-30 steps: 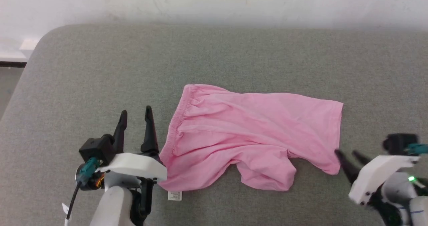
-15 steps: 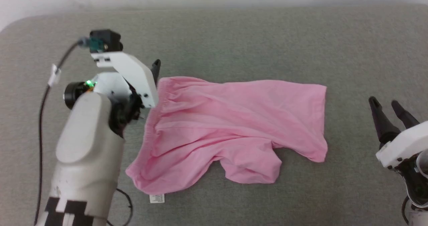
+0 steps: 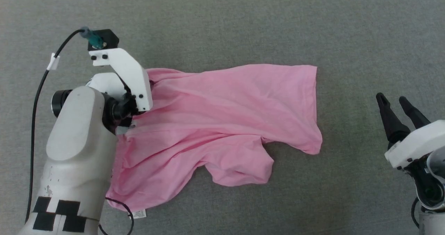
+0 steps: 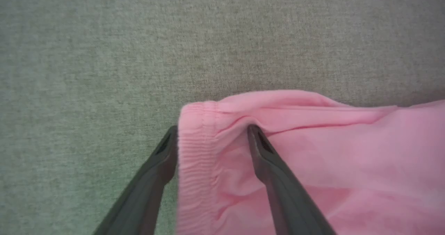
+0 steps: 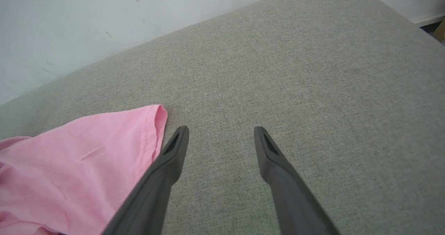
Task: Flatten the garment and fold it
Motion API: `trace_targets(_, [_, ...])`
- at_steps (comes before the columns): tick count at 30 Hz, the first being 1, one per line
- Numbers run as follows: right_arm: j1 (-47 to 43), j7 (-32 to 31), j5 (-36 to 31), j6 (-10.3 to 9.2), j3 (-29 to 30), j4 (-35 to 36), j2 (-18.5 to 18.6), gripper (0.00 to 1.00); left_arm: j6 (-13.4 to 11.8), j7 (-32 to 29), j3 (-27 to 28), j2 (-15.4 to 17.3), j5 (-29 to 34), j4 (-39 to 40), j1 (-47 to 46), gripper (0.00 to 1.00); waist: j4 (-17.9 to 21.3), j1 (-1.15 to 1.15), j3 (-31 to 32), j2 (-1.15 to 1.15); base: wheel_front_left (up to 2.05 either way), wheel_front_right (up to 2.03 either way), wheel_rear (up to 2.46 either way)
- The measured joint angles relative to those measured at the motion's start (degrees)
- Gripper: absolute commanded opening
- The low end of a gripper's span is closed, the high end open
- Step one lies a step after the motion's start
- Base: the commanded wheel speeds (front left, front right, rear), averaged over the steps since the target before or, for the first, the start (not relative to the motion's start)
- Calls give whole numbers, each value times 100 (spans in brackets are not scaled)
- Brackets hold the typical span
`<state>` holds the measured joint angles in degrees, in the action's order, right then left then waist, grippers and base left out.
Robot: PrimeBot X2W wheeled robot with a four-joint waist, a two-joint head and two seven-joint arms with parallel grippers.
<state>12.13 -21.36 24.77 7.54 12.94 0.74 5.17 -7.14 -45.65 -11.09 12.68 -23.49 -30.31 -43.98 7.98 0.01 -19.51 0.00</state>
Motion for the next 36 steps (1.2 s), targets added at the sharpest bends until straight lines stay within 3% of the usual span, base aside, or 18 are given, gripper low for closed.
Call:
trace_targets(4, [115, 38, 14, 0, -83, -9, 47, 100, 0, -181, -133, 55, 82, 65, 0, 100, 43, -1, -121, 0, 0, 0, 0])
trace_targets(5, [136, 40, 21, 0, -114, -9, 70, 100, 0, -207, -137, 55, 82, 98, 4, 58, 38, -1, -138, 0, 0, 0, 0])
trace_targets(6, [156, 40, 22, 0, -159, -8, 102, 100, 1, -207, -141, 51, 79, 118, 7, 25, 25, -1, -147, 0, 0, 0, 0])
trace_targets(7, [177, 40, 27, 0, -204, -9, 129, 100, 15, -208, -138, 42, 43, 132, 13, 0, 9, -1, -150, 0, 0, 0, 0])
trace_targets(13, [391, -140, -21, -1, -641, -32, 391, 100, 243, 210, 24, -81, -297, 269, 202, 0, -117, -1, -143, 0, 0, 0, 0])
trace_targets(17, [896, -700, -296, 0, -1059, -311, 563, 100, 369, 624, 126, -146, -441, 510, 413, 0, -191, 0, -132, 0, 0, 0, 0])
trace_targets(24, [1934, -1472, -913, 0, -1773, -1337, 805, 100, 501, 1098, 123, -302, -534, 1236, 653, 0, -370, 0, -154, 0, 0, 0, 0])
trace_targets(32, [2627, -1651, -1301, 0, -2170, -2661, 815, 100, 504, 1129, -18, -367, -552, 1835, 805, 0, -621, 0, -229, 0, 0, 0, 0])
trace_targets(36, [2855, -1748, -1324, -1, -2383, -2988, 872, 100, 504, 1095, -62, -392, -554, 1933, 880, 0, -726, -1, -263, 0, 0, 0, 0])
